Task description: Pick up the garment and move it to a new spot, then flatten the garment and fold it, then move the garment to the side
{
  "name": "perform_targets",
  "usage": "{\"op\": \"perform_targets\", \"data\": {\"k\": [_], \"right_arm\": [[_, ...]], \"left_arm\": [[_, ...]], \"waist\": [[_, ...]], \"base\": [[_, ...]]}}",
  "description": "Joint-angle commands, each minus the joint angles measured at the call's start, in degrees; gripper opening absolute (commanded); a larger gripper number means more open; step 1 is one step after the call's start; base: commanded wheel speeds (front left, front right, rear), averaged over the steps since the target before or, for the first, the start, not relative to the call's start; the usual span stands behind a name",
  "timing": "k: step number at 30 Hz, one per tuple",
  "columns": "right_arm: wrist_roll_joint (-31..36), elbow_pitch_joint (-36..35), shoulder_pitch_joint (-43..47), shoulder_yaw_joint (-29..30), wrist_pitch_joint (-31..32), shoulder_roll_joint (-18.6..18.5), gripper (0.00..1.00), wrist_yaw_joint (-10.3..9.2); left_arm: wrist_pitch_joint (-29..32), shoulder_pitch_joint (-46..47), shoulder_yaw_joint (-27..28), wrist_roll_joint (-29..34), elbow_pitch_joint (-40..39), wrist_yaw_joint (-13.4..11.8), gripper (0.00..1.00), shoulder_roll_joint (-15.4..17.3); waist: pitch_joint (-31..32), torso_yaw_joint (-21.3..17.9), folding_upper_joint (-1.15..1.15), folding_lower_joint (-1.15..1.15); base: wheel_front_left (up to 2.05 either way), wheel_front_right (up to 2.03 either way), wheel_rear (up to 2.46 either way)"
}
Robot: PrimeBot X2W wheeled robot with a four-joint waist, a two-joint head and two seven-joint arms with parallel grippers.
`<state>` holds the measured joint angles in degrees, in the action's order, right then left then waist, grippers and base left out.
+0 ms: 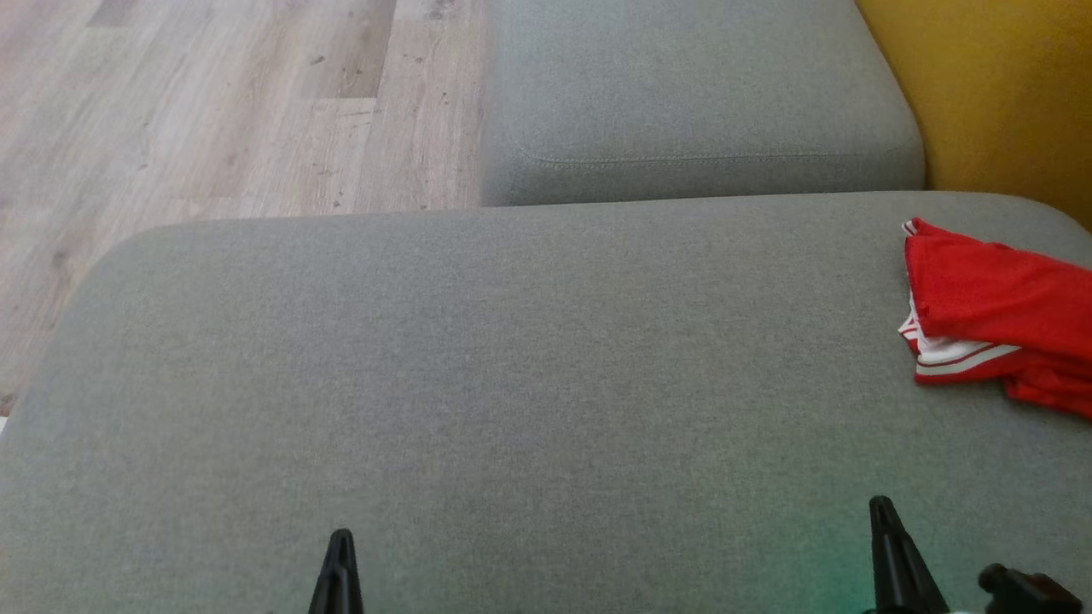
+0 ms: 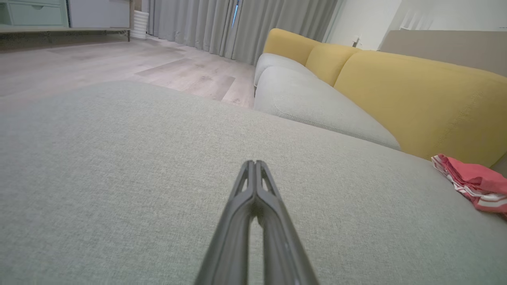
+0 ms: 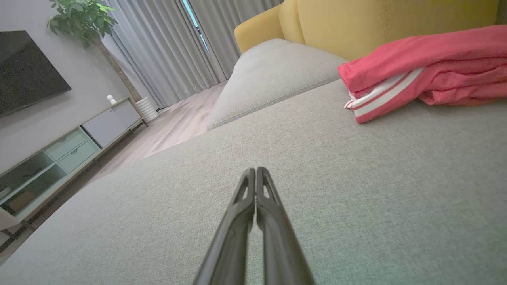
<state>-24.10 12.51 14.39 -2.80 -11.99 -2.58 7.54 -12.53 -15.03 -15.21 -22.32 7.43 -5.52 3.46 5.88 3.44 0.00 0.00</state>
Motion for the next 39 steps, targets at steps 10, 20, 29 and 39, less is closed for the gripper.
{"op": "perform_targets", "data": {"k": [10,20,29,39], "right_arm": [[-7.9,-1.3,-4.8,0.8,1.6,-0.9,0.00,-0.01],[-13.8,-1.0,-6.2,1.3,2.9,-1.1,0.00,-0.02],[-19.7,-0.8,-7.7,1.8,4.3,-1.2,0.00,-0.02],[-26.2,-0.5,-9.3,2.4,5.8,-1.3,0.00,-0.02]], "left_arm": [[1.6,4.6,2.3,-8.1,-0.4,1.5,0.00,0.7],[2.9,6.1,3.6,-14.3,0.2,2.6,0.00,1.0],[4.2,7.6,5.1,-20.4,0.8,3.6,0.00,1.1],[5.7,9.3,6.7,-27.1,1.5,4.8,0.00,1.2]], "waist": [[-0.6,-0.3,0.00,0.00],[-1.1,-0.6,0.00,0.00],[-1.6,-0.9,0.00,0.00],[-2.2,-1.2,0.00,0.00]], "base": [[0.00,0.00,0.00],[0.00,0.00,0.00],[0.00,0.00,0.00],[0.00,0.00,0.00]]}}
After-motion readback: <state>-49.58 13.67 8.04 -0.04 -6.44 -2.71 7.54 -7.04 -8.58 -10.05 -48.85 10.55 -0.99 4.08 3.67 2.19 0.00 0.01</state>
